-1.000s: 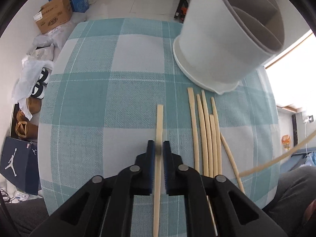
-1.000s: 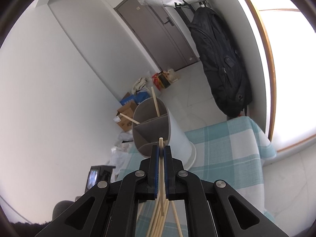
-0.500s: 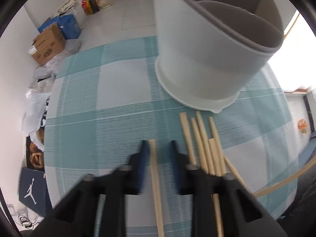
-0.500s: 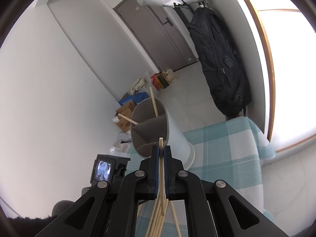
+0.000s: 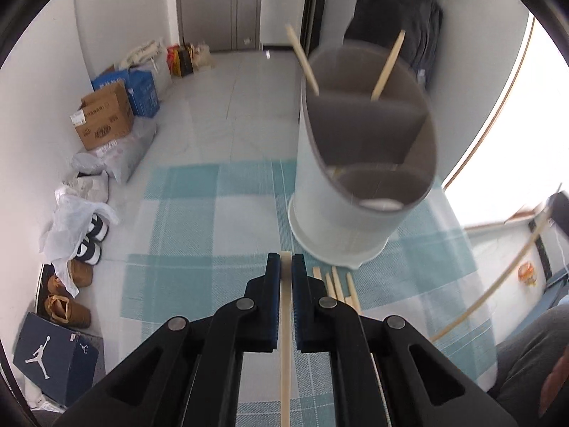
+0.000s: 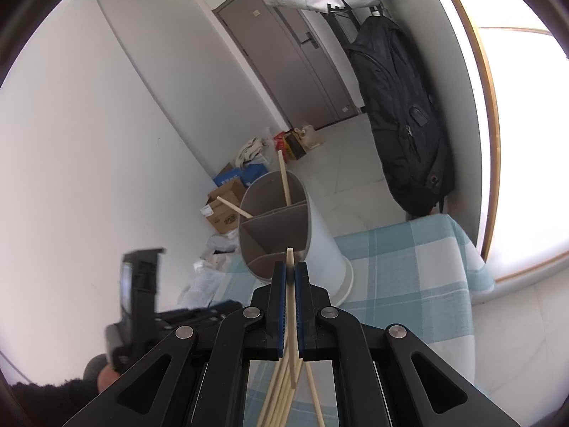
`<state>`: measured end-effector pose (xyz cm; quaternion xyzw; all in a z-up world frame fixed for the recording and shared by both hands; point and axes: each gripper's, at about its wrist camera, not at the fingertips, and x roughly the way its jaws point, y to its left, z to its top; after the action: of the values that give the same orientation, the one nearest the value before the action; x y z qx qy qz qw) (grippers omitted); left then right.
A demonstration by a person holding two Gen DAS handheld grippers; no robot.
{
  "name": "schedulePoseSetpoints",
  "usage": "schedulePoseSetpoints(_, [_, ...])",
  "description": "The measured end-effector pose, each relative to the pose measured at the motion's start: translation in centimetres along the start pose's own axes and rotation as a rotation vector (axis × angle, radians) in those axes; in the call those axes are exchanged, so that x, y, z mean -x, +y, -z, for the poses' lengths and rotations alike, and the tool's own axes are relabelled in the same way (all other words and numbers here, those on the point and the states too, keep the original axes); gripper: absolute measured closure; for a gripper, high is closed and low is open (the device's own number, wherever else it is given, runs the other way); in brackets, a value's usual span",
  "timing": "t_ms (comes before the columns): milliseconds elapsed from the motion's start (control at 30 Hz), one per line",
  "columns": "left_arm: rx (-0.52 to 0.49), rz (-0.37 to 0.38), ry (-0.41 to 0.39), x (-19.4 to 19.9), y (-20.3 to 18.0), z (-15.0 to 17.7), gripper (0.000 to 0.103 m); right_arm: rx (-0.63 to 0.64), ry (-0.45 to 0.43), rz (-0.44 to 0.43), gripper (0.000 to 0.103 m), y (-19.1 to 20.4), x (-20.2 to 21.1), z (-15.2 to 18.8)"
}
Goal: Organize utensils
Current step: 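Lift the chopstick in the left gripper and lower it into the caddy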
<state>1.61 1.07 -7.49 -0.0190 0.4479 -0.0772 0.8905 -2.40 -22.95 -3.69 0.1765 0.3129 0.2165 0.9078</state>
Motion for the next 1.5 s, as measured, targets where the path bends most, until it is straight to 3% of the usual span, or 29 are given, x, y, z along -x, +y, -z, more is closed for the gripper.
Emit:
schedulePoseSetpoints(167, [0.065,0.041,-0.114,3.0,1.3,-0.9,0.101,0.05,-0.011,0.01,0.099,1.4,0.0,0.5])
schedulePoseSetpoints(333, [0.121,0.082,-0.216,3.5,1.9,-1.9,0.101,0.077,-0.001,-0.003,0.099,2.8,-0.4,0.8])
schedulePoseSetpoints(500, [0.125,0.126,-0.261,4.3,1.9,-3.0,0.101,0.142,-0.025,-0.004,0.099,4.7,0.0,-0.2])
schedulePoseSetpoints(1000, [0.026,0.161,-0.236,7.5,-0.4,-6.0,0.101,0.157,-0.066,-0.001,0.099,5.3,1.2,-4.5])
schedulePoseSetpoints(1500, [-0.034,0.186,-0.284,12.5,-2.3,-13.5,0.101,0.21,-0.192,0.024,0.099,7.6,2.7,-14.5])
